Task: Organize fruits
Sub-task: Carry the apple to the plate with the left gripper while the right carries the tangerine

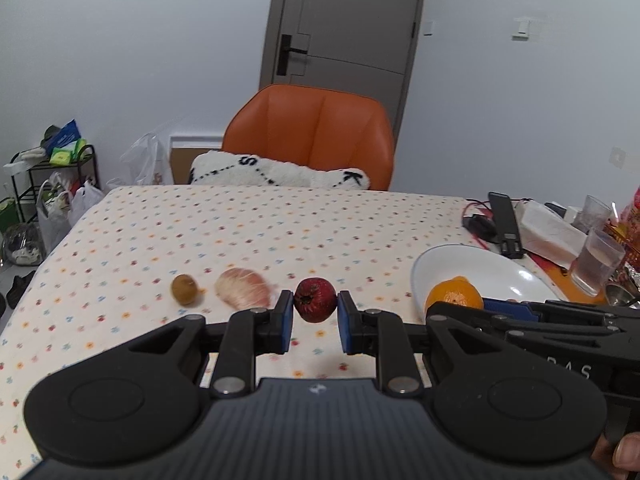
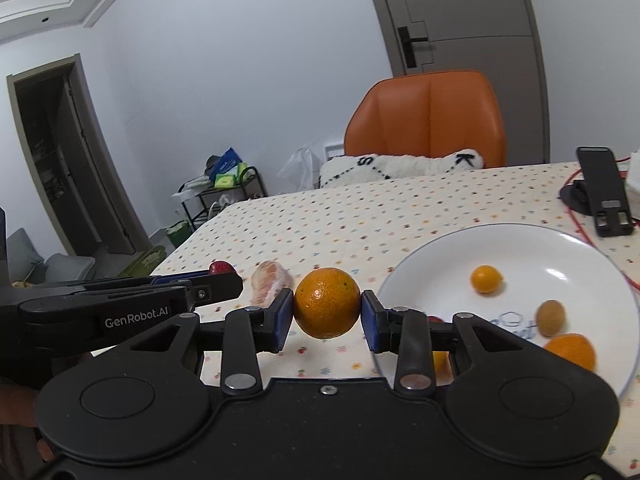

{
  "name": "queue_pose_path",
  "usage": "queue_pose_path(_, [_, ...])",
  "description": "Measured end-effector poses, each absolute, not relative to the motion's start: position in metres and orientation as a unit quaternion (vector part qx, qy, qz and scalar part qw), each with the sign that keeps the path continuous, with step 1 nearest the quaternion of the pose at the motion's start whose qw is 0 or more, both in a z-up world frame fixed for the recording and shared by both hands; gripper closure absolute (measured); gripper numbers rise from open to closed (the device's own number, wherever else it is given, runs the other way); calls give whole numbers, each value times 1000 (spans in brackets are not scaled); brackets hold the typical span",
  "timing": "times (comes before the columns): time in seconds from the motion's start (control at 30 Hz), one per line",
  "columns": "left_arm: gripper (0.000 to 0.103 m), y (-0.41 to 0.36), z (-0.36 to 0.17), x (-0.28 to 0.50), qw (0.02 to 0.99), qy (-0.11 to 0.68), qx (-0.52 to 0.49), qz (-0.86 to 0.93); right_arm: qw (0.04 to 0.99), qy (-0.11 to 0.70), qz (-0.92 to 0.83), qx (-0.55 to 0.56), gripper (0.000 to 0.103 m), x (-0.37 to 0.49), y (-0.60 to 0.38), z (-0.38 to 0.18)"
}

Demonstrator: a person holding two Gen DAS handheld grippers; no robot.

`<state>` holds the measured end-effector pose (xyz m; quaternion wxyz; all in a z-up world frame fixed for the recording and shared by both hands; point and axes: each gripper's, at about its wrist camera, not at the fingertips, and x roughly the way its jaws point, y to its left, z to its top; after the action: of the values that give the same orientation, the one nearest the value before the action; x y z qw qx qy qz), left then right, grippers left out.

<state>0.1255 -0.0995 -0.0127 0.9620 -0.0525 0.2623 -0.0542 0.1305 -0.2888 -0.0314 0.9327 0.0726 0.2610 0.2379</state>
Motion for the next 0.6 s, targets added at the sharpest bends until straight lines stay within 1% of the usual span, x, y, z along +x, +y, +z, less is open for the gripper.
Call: queue_pose_path(0.6, [82,-154,-12,136,960,261,-36,-101,945,249,191,94,68,126,-343,-32])
